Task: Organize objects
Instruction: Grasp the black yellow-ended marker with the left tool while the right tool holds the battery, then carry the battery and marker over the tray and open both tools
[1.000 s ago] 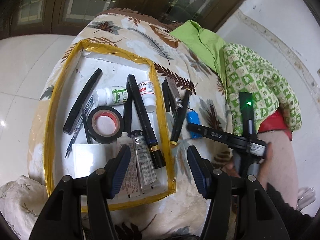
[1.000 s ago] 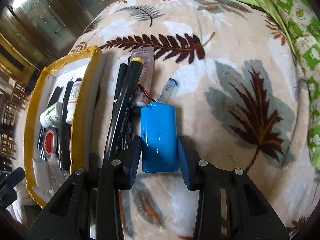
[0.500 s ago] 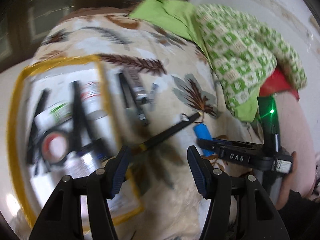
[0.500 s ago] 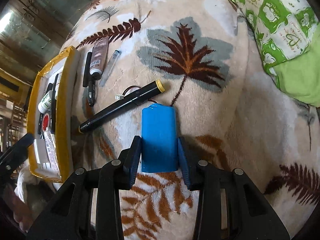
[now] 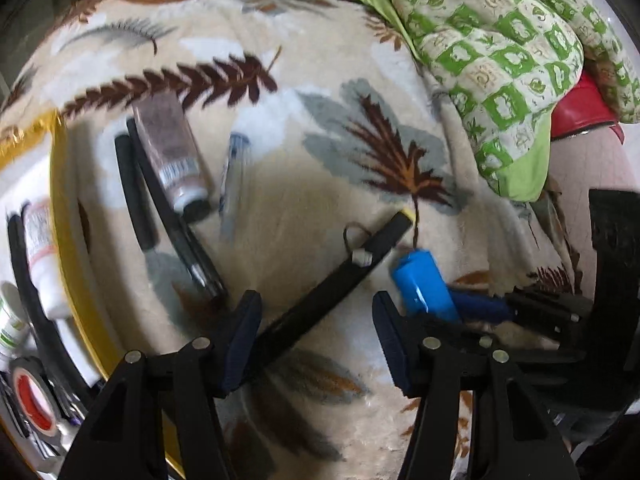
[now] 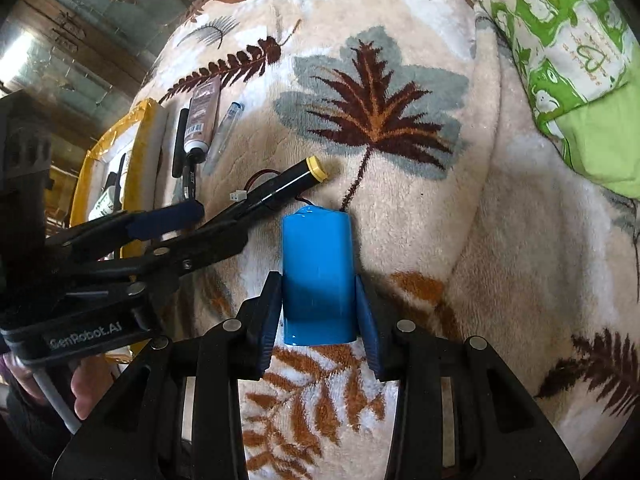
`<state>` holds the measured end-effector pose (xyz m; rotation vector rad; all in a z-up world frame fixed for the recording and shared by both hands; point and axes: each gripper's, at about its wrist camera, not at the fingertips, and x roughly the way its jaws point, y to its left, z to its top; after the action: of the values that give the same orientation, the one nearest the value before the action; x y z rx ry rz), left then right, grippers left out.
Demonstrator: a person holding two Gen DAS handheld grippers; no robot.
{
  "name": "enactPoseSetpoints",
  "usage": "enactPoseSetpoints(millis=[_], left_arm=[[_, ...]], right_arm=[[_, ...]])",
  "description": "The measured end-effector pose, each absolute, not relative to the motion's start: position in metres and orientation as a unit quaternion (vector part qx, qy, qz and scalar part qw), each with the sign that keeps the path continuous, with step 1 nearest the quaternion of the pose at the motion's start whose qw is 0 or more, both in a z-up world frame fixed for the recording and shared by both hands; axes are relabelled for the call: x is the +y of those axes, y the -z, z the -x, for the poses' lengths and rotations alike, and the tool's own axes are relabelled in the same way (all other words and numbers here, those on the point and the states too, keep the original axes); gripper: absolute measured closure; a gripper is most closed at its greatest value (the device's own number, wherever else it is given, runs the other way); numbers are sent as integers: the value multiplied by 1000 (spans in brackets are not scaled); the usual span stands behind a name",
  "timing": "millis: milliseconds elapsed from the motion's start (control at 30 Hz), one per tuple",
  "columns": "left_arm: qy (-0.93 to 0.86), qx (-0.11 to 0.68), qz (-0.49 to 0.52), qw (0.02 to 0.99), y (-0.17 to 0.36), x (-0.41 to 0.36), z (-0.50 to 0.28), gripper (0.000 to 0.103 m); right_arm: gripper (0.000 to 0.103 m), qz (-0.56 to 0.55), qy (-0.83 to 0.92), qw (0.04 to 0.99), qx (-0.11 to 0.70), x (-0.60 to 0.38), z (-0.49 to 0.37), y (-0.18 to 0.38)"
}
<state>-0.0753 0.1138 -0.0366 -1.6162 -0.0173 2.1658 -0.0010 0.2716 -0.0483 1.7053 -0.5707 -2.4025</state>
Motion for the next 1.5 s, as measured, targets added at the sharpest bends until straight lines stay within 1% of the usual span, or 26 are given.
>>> enactPoseSetpoints(millis=[67,100,133,167,233,367,533,567,600,633,667,767,900,1067,1200,1400,1433,1500], left_arm=[[-790,23,573,216,37,118,67,55],[-790,38,574,213,38,120,63,68],[-790,50,575,208,38,122,63,78],[-789,53,576,207,37,123,61,79],[-784,50,577,221,35,126,55,86],[-799,81,560,205,33,131,36,87],[-798,39,567,203,33,126,17,89],[-797,29,569,201,34,127,15,90],[-796,14,570,204,33,127,11,90],[-795,-1,570,208,33,127,8,90],[-793,-24,569,215,29,125,3,90],[-790,-46,567,229,19,124,-8,90],[-790,-45,569,224,0,118,-20,90],[-799,-70,556,219,-29,90,-38,90],[-813,-89,539,200,-44,66,-52,90],[-832,-209,488,158,-49,-10,-58,90],[-836,-221,480,151,-52,-21,-59,90],[-844,-232,464,134,-55,-38,-60,90]], right_arm=[[67,-569,795,71,-197,273,3,50],[67,-569,794,72,-201,274,4,50],[67,-570,792,73,-205,275,5,51],[67,-571,791,73,-206,275,6,51],[67,-572,791,72,-205,274,7,51],[67,-578,789,69,-196,271,10,51],[66,-584,789,57,-181,265,15,52],[64,-585,790,55,-176,262,15,52],[64,-587,791,51,-166,259,15,51],[67,-588,792,46,-156,256,15,50],[67,-589,792,44,-155,255,15,49],[67,-594,783,44,-179,260,12,48],[67,-602,773,43,-193,261,3,46],[67,-624,756,52,-191,255,-9,49],[67,-633,760,50,-140,238,-12,52],[67,-626,775,25,-88,220,-8,53],[67,-625,775,20,-90,220,-10,51],[68,-621,774,23,-121,225,-13,44]])
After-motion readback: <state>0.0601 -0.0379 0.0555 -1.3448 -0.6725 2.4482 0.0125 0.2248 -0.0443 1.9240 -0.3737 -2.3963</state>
